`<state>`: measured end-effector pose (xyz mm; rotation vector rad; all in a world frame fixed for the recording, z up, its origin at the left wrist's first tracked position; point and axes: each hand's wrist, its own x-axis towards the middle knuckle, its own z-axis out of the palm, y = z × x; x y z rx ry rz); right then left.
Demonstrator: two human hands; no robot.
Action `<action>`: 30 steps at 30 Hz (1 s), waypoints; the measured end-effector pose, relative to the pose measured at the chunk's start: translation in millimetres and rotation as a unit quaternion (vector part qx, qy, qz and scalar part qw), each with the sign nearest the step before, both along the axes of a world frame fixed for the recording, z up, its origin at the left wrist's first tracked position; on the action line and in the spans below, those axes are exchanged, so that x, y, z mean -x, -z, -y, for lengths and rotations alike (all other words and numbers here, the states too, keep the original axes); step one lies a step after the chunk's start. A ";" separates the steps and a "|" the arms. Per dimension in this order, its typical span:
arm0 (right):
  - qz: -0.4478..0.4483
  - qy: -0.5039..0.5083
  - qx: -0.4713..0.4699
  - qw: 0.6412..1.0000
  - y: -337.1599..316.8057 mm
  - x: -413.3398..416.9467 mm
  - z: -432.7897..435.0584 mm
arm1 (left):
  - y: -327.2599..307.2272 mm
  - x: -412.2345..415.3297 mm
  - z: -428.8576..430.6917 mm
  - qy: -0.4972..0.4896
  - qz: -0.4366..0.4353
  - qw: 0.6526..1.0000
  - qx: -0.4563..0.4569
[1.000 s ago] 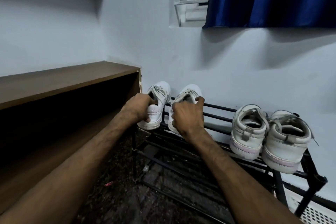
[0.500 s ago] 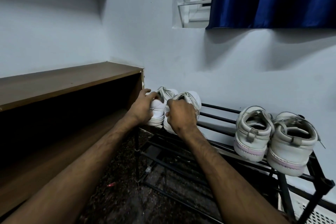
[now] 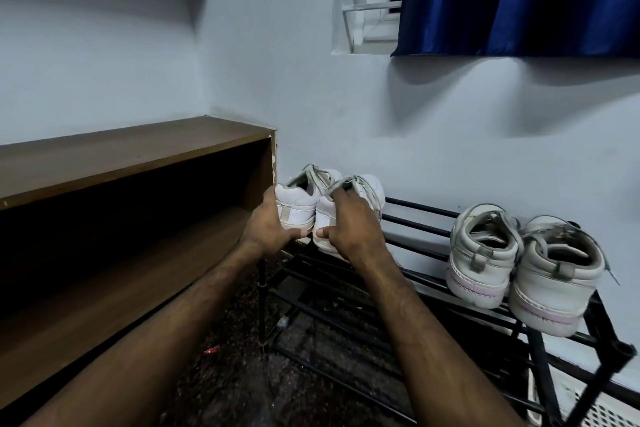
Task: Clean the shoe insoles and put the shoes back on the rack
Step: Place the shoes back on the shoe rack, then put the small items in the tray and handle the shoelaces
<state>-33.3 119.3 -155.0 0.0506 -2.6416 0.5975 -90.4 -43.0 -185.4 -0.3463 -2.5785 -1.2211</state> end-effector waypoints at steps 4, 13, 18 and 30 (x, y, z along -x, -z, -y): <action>-0.003 0.013 -0.032 0.999 -1.0 4.2 7.0 | -1.8 6.2 2.8 -0.002 0.014 1.000 0.001; -0.028 0.035 -0.036 0.998 10.7 7.0 8.0 | -12.1 -5.2 4.0 -0.024 -0.019 0.994 0.106; -0.026 0.055 -0.026 0.998 4.6 -13.1 10.6 | -44.9 -36.8 -0.7 -0.023 -0.132 0.964 0.231; -0.003 0.057 -0.234 0.971 -56.6 -180.6 -78.3 | -113.0 -178.8 -126.5 0.188 -0.162 0.921 0.302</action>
